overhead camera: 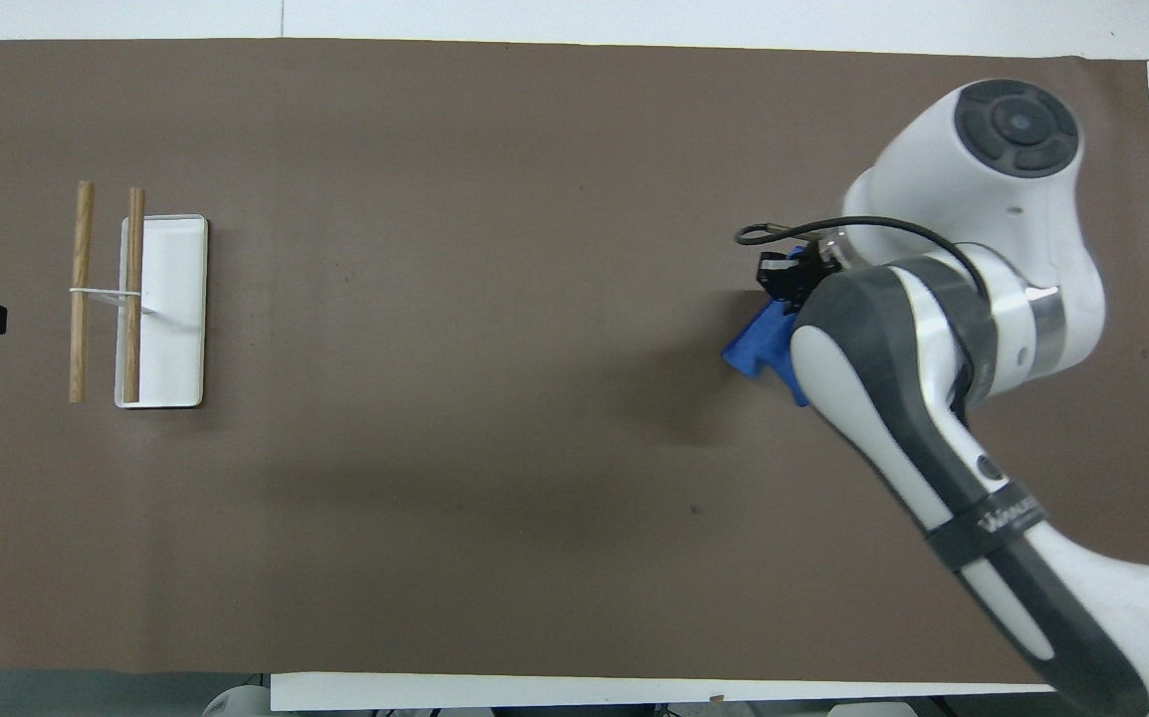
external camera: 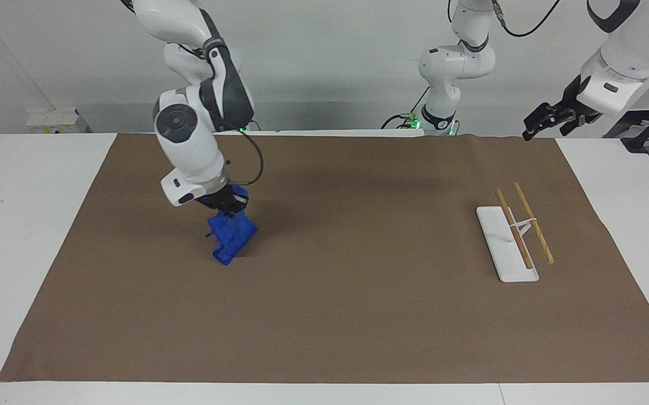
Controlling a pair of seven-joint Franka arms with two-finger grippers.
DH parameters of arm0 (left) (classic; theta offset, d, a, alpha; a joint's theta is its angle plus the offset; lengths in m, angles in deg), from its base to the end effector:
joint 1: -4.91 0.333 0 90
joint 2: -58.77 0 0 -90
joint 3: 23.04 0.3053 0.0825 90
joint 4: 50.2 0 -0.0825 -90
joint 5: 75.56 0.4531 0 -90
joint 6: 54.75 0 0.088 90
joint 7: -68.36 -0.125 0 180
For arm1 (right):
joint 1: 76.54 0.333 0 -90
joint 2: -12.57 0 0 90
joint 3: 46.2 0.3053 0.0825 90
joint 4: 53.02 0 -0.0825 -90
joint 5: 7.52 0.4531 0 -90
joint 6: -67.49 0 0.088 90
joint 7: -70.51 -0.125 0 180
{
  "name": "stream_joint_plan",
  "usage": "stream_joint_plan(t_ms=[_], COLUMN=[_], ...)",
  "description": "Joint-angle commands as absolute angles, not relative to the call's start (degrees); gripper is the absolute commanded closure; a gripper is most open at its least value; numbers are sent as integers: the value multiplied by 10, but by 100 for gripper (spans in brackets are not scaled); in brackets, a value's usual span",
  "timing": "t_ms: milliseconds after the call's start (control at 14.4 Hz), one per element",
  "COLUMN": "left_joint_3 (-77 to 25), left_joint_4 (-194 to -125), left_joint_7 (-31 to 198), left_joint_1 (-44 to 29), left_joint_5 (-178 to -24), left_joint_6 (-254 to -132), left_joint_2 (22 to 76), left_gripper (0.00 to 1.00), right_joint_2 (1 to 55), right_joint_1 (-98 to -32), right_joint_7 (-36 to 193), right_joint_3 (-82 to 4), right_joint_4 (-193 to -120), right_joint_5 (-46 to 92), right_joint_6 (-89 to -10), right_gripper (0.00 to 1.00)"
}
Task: Right arm passes towel to left arm to hang
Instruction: 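Lift the blue towel with the right gripper toward the white rack, then hold out the towel with the right gripper while the left gripper grasps it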
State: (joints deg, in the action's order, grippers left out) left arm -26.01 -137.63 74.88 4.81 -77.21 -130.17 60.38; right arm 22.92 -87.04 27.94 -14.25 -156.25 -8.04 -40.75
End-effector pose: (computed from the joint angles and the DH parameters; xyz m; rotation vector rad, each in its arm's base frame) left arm 0.5827 -0.0358 0.6170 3.1156 0.0867 -0.2862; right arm 0.6174 0.2299 0.3976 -3.0460 0.5695 0.1579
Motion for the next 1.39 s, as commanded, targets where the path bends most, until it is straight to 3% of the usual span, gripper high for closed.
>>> stream_joint_plan(t_ms=[0,208,347,486,902,1318], left_joint_3=[-258,-258,-259,-259,-260,-261], left_joint_4=[-1411,-1544,-1592,-1604,-1673,-1727], left_joint_7=[824,1071,1191,1298,1657,1740], left_joint_1=[40,41,33,8,-64,-101], left_joint_5=[-779,-871,-889,-902,-942,-943], left_joint_6=[-1309,-1440,-1475,-1481,-1664,-1739], left_joint_2=[624,682,704,706,705,711], left_gripper=[0,0,0,0,0,0], right_joint_2=[255,273,289,301,337,345], right_joint_1=[-873,-866,-861,-844,-812,-801], right_joint_7=[161,94,33,-21,-172,-212], right_joint_3=[-105,-79,-49,-29,31,45], right_joint_4=[-1523,-1502,-1493,-1493,-1492,-1481], right_joint_5=[-10,129,168,169,168,166], right_joint_6=[-427,-477,-535,-605,-780,-794], right_gripper=[100,100,100,100,100,100])
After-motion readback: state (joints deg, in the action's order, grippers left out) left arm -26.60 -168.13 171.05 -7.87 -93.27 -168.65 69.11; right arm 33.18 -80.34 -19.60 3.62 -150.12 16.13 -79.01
